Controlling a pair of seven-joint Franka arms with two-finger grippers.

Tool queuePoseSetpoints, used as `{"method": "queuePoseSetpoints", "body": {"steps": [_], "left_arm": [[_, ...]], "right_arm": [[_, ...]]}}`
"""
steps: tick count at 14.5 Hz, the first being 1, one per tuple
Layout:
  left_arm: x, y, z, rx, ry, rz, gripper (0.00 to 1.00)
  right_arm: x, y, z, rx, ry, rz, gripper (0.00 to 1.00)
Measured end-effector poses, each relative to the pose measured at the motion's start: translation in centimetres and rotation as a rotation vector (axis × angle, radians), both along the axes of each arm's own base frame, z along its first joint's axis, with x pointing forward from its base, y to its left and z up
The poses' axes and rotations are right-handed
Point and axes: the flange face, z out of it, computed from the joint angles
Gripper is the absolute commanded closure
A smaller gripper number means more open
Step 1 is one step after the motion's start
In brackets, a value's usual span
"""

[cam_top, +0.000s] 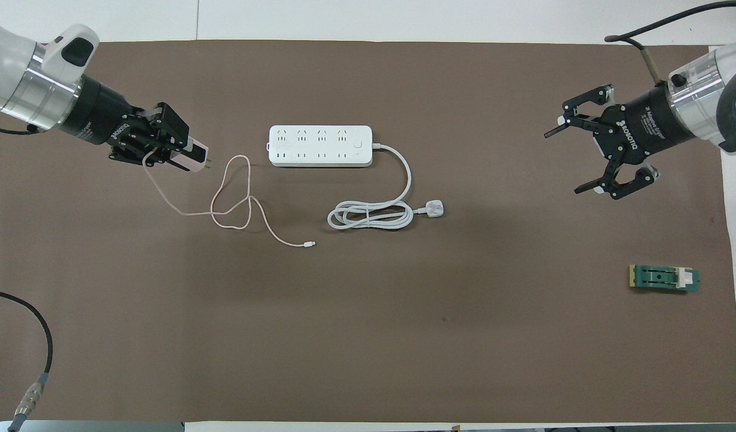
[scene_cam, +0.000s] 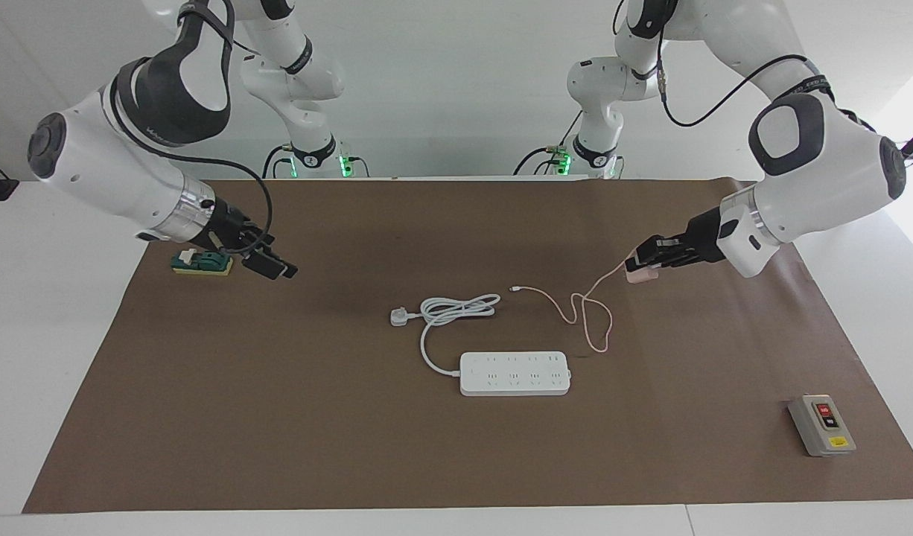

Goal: Plug charger into power strip

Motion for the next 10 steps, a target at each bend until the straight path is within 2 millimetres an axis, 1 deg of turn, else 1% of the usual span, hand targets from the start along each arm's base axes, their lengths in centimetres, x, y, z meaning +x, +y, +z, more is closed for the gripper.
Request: {"method": "queuePoseSetpoints", "body": {"steps": [1, 2, 3, 6, 7, 8, 10], "left_arm": [[-0.3, 0.7, 1.1, 0.024, -0.015, 0.020, 1.00], [-0.5, 1.2, 1.8, 0.067, -0.020, 0.042, 1.00], [-0.7, 1.6, 2.1, 0.118, -0.017, 0.068, 1.00], [-1.3, 2.5, 1.5, 0.197, 0.056, 0.124, 1.00], [-1.7, 3.7, 1.3, 0.217, 0.099, 0.154, 1.00], [-2.1, 5.5, 1.3, 0.230, 0.135, 0.182, 1.00], [-2.6, 9.1, 2.3, 0.249, 0.139, 0.254, 1.00]], "right_arm": [[-0.4, -0.6, 0.7, -0.025, -0.036, 0.091, 0.00], [-0.8, -1.2, 1.3, -0.049, -0.066, 0.174, 0.00], [-1.2, -1.9, 1.9, -0.075, -0.095, 0.259, 0.00], [-2.2, -3.2, 3.7, -0.145, -0.162, 0.498, 0.00], [-2.6, -3.5, 4.4, -0.165, -0.177, 0.559, 0.00], [-3.0, -3.8, 5.1, -0.185, -0.188, 0.610, 0.00], [-3.9, -4.2, 6.3, -0.220, -0.204, 0.678, 0.00]]}}
